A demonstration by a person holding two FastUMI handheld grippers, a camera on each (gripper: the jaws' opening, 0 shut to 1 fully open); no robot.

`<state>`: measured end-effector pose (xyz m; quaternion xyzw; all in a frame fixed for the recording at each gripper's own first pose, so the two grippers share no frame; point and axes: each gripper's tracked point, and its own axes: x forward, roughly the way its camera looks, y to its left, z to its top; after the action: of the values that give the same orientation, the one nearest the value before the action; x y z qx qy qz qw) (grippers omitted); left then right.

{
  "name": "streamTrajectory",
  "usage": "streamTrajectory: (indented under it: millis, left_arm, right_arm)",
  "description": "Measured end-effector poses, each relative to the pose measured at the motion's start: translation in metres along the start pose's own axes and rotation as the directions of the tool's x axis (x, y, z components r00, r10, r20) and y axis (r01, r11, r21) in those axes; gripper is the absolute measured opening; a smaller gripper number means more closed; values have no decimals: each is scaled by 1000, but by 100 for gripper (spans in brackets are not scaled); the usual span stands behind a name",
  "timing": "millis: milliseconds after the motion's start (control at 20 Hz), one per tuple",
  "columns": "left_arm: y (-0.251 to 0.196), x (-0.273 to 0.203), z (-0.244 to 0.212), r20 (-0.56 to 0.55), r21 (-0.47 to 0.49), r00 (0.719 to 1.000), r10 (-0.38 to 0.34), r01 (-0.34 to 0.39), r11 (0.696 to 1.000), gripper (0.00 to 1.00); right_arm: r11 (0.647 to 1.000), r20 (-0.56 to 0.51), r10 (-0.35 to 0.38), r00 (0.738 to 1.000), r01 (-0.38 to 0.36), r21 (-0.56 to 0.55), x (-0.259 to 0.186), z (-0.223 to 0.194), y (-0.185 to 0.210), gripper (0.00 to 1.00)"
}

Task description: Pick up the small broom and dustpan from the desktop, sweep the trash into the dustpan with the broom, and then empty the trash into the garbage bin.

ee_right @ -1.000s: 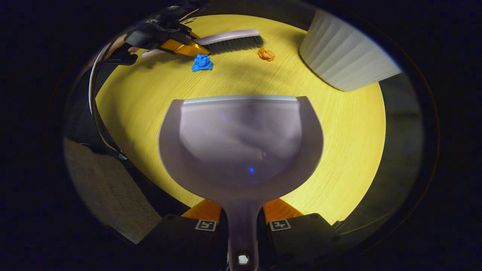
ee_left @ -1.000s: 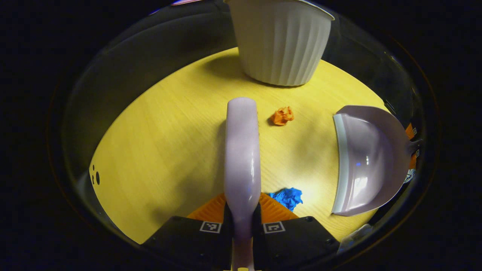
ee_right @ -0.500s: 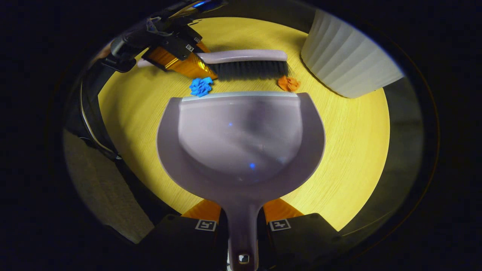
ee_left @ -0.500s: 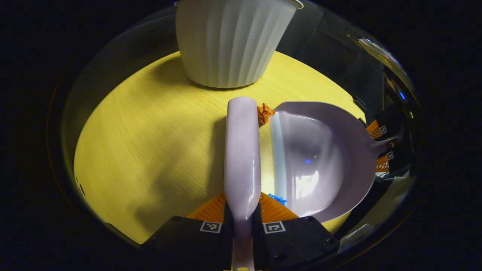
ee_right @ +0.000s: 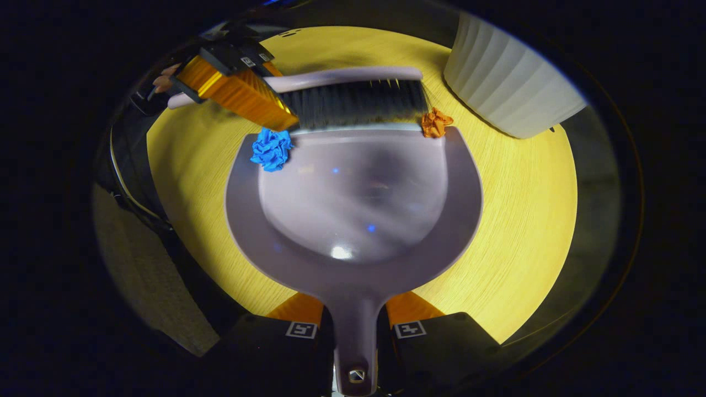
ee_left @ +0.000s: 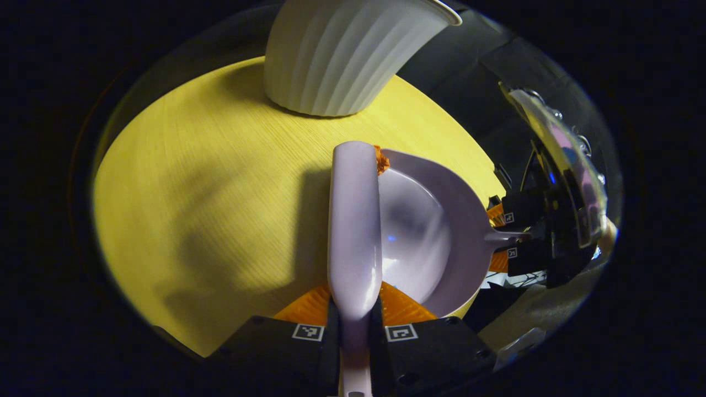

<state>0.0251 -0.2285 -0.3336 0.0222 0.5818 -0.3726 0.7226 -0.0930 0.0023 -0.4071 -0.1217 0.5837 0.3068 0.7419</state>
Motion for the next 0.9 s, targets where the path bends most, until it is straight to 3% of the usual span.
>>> streamTrajectory:
  millis: [150,250,450,500,650,750,900]
  left_arm:
    - [26,0,23,59,72,986,158,-162,984,25]
    - [32,17,40,53,135,975,215,-220,966,26]
    - [15,53,40,-33,208,985,168,-158,965,26]
    - [8,56,34,-50,229,989,139,-125,966,26]
    - [-19,50,17,-121,256,992,32,0,967,26]
    - [-25,46,12,-126,216,992,1,26,976,26]
    - [-25,40,11,-88,108,996,13,-4,994,26]
  right_arm:
    - [1000,4,3,1000,-3,-4,-1,4,0,36]
    - [1000,4,2,1000,-2,-7,-1,4,0,36]
    - [1000,4,2,1000,-2,-2,0,3,0,32]
    - [1000,5,1,1000,-1,-2,0,3,0,36]
    - [1000,13,-3,1000,3,6,1,4,-1,32]
    - [1000,33,0,999,-1,23,0,5,0,36]
    - [997,89,-4,996,-3,80,0,8,2,36]
